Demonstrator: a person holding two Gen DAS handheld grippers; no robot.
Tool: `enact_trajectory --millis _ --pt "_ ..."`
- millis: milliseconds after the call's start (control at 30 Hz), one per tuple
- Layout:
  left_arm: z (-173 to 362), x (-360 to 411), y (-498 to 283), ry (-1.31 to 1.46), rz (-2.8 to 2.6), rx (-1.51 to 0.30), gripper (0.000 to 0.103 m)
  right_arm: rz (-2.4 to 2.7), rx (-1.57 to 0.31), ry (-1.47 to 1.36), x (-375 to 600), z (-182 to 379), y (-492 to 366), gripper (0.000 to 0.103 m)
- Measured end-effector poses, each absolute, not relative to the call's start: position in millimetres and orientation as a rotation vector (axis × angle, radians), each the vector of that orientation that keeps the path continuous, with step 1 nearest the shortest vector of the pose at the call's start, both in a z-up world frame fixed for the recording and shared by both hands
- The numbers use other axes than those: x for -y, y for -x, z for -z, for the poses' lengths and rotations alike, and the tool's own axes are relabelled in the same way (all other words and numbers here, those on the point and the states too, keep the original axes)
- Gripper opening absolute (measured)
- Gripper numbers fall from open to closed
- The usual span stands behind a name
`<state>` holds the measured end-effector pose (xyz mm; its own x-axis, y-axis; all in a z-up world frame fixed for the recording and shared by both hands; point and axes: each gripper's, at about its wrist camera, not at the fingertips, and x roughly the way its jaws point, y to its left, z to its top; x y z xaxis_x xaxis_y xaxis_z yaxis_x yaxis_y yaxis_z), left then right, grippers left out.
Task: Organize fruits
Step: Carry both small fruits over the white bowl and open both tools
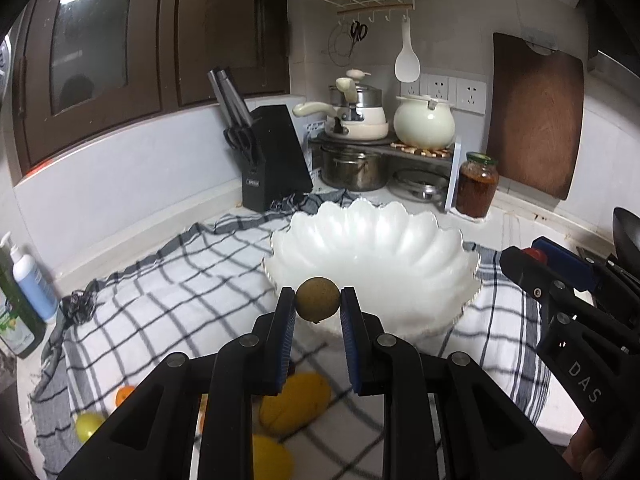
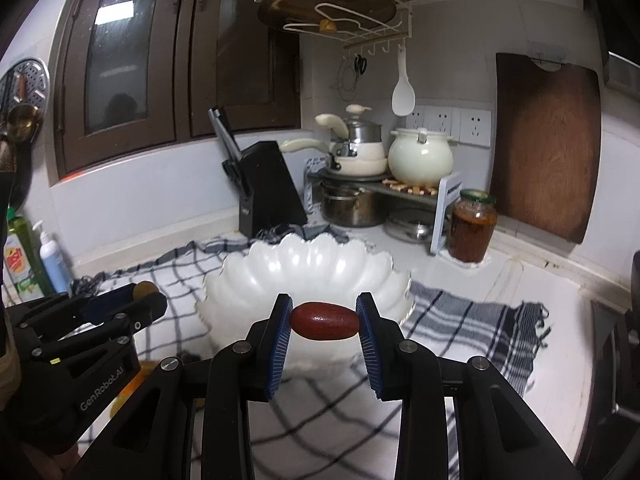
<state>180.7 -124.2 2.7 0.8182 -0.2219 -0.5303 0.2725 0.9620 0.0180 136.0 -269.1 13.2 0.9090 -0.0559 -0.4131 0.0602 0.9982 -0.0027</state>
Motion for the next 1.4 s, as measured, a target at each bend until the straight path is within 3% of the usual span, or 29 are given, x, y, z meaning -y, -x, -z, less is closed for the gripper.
enact_trajectory --millis 600,1133,1200,1333,1400 --pt "-5.9 153.7 -260.0 -0.104 0.273 -0.548 0.023 0.067 -0.437 -0.017 292.6 -16.9 -212.9 0.034" --pt "28.2 157.5 -306.1 -0.107 0.274 -0.678 0.024 0.013 -0.566 -0.024 292.3 11.3 -264.7 0.034" --pt "30.3 156.4 -307.1 -0.105 0.267 -0.688 0.025 0.009 -0.579 -0.022 291.0 13.9 -266.9 0.034" --pt "30.7 154.0 -305.4 -0.112 0.235 -0.684 0.041 0.018 -0.592 -0.018 291.3 16.4 -269.3 0.035" --pt "29.9 152.5 -304.5 -0.114 0.227 -0.683 0.046 0.025 -0.599 -0.023 292.9 17.5 -269.7 0.041"
